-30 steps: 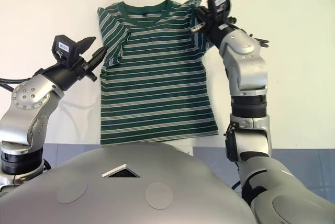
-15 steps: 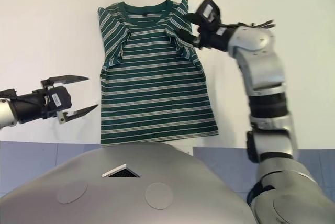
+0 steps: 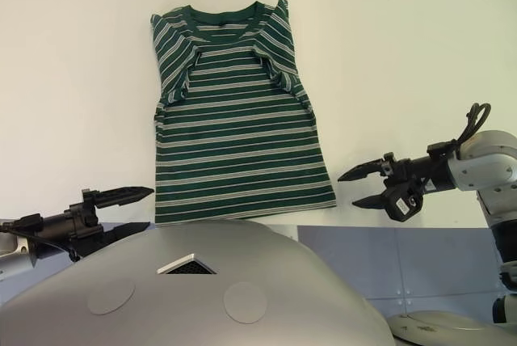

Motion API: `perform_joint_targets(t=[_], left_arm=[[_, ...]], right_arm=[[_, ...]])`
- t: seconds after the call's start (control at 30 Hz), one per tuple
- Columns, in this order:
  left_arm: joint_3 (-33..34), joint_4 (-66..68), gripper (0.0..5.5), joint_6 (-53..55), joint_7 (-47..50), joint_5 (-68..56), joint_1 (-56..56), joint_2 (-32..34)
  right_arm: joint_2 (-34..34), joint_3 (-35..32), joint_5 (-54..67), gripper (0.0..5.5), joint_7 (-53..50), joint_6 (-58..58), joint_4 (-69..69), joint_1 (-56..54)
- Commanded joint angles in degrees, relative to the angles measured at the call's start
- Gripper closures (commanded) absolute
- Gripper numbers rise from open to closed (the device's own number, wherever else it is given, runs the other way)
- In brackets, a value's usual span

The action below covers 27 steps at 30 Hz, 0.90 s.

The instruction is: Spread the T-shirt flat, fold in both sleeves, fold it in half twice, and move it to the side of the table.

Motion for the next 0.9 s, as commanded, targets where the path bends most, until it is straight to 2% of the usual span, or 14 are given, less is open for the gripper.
perform_joint_targets(t=[0.03,0.07,0.17,0.37,0.57,0.9], left_arm=[[-2.4,1.1,1.15,-0.1,1.3,2.1,-1.1,0.4],[-2.8,1.2,1.15,0.0,1.5,2.3,-1.3,0.8],[-3.3,2.0,1.15,-0.1,2.1,3.1,-1.8,1.7],[-5.6,2.3,1.15,0.3,2.2,3.6,-2.0,3.3],[-9.0,2.1,2.36,2.4,3.0,4.4,-3.7,2.8],[-12.0,3.6,4.35,4.8,3.2,2.4,-3.5,4.1]], right_arm=[[1.9,3.0,-1.2,2.62,-3.7,0.2,0.1,-1.2],[1.9,3.8,-1.4,2.62,-4.3,0.6,-0.1,-1.3],[2.4,5.4,-2.8,3.09,-6.7,1.4,0.1,-2.0],[3.2,8.2,-3.9,4.39,-10.4,4.0,-1.1,-3.7],[2.3,10.1,-4.3,5.5,-11.8,5.0,-1.7,-4.3],[1.5,11.6,-4.6,5.5,-12.9,5.0,-1.3,-4.4]])
